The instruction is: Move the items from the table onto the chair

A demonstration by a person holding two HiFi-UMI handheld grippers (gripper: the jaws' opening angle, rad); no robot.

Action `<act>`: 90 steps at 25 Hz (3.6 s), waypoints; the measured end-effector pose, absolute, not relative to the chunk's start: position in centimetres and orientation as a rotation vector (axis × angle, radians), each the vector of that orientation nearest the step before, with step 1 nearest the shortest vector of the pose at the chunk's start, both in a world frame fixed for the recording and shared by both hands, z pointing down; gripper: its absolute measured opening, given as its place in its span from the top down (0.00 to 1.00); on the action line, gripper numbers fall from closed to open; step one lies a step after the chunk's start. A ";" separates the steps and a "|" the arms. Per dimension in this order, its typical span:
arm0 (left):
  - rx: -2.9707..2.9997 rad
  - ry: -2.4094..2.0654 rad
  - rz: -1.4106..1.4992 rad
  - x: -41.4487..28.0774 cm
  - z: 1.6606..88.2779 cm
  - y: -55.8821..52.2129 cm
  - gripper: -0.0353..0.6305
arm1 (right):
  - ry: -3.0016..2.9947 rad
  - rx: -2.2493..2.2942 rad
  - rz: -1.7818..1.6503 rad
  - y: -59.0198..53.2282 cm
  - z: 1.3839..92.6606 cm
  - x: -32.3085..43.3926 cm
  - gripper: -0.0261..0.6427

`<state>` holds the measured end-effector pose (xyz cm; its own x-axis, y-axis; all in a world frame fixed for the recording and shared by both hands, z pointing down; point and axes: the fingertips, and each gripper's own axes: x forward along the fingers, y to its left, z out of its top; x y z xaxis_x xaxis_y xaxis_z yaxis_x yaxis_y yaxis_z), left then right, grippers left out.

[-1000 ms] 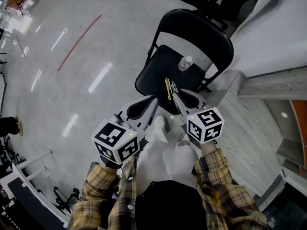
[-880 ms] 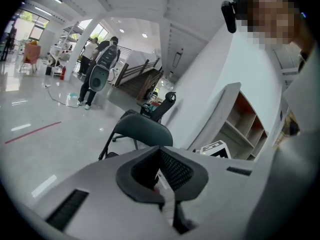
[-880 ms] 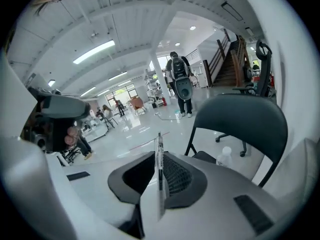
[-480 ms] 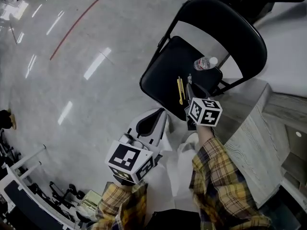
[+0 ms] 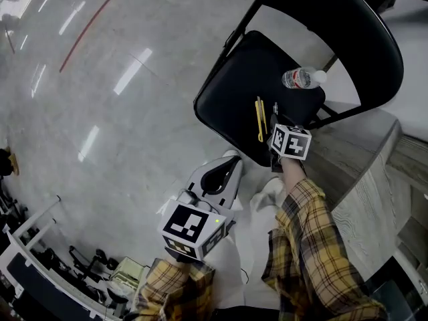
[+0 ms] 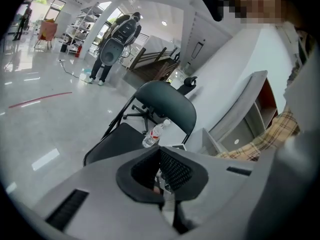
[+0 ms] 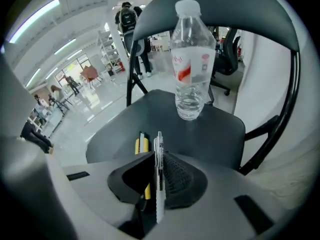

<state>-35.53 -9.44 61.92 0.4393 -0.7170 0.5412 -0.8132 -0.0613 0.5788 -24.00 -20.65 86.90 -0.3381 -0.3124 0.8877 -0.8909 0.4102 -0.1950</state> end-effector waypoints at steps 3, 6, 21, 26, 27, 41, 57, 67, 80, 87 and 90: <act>1.799 -1.318 0.136 -36.0 62.7 -9.5 0.94 | -1.796 1.056 0.913 -20.3 88.7 -22.6 0.87; 1.798 -1.319 0.146 -36.2 63.2 -9.4 0.94 | -1.751 1.077 0.931 -19.7 90.0 -21.5 0.86; 1.864 -1.303 0.164 -34.3 58.2 -10.5 0.94 | -1.870 1.124 0.982 -20.6 82.3 -25.0 0.83; 1.996 -1.294 0.145 -32.2 51.3 -12.5 0.94 | -2.103 1.209 0.911 -22.4 69.9 -26.2 0.83; 2.020 -1.295 0.142 -31.5 49.7 -12.6 0.94 | -2.150 1.225 0.910 -22.2 67.0 -25.9 0.83; 2.424 -1.028 0.154 -5.8 35.4 -7.4 0.94 | -2.521 1.565 0.631 -10.5 38.5 0.6 0.83; 2.651 -0.531 0.248 25.5 30.9 5.7 0.94 | -2.231 2.077 0.508 9.5 33.8 33.2 0.83; 2.746 -0.365 0.262 28.3 29.1 8.9 0.94 | -2.176 2.182 0.482 13.9 32.2 34.4 0.92; 2.767 -0.398 0.256 25.0 29.0 9.3 0.94 | -2.132 2.242 0.521 14.3 31.9 32.9 0.94; 2.775 -0.405 0.267 25.1 29.0 9.3 0.94 | -2.139 2.235 0.509 14.3 31.3 32.9 0.94; 2.777 -0.400 0.270 25.3 29.1 9.2 0.94 | -2.135 2.226 0.509 14.1 31.5 33.0 0.94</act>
<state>25.34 9.23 29.06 0.9429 -0.2422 0.2287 -0.3030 -0.9089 0.2864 33.05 14.14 31.46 0.0140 -0.9701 0.2421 -0.9751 -0.0668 -0.2113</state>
